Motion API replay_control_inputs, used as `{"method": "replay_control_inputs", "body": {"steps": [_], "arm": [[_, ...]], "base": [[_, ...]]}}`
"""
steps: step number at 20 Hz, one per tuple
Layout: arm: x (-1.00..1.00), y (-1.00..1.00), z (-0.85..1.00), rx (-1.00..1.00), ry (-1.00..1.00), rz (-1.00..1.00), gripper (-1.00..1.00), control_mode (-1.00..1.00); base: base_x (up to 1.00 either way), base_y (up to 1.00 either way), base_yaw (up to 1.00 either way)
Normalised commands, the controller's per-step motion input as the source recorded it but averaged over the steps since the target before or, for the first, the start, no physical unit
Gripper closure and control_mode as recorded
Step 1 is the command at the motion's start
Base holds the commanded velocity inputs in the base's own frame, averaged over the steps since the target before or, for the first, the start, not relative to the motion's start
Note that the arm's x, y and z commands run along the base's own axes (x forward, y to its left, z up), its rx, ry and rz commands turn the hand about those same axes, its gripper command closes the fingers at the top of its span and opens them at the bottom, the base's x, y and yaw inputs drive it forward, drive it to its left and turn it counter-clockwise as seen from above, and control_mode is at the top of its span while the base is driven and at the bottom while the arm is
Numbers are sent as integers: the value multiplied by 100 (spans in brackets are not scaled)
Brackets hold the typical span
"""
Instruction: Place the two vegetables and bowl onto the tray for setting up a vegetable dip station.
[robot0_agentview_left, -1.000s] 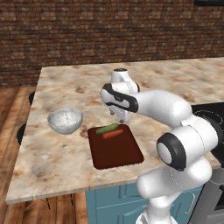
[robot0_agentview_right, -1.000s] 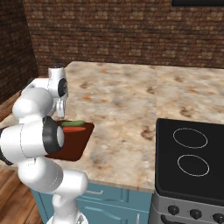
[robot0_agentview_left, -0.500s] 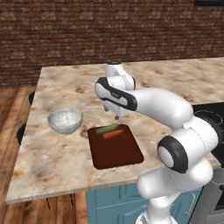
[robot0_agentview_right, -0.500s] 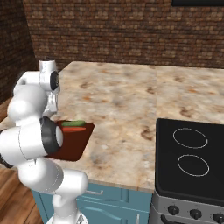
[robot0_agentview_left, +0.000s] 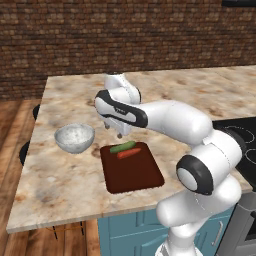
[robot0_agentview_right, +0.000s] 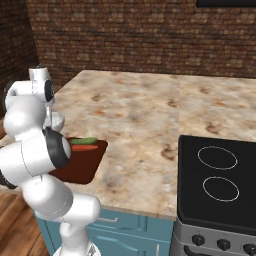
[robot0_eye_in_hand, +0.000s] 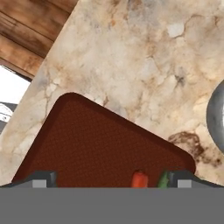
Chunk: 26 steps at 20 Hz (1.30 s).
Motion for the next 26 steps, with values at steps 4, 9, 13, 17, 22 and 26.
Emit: {"method": "replay_control_inputs", "body": {"steps": [4, 9, 13, 17, 22, 26], "arm": [[0, 23, 0, 3, 0, 10, -100, -100], [0, 22, 0, 0, 0, 10, -100, -100], [1, 22, -6, 0, -2, 7, -100, -100], [11, 20, -3, 0, -6, 2, -100, -100], [3, 7, -18, 2, -13, 1, -100, -100], [2, 4, -15, 6, -10, 0, -100, -100]], "base": [[0, 0, 0], [0, 0, 0], [0, 0, 0], [0, 0, 0], [0, 0, 0], [0, 0, 0]]}}
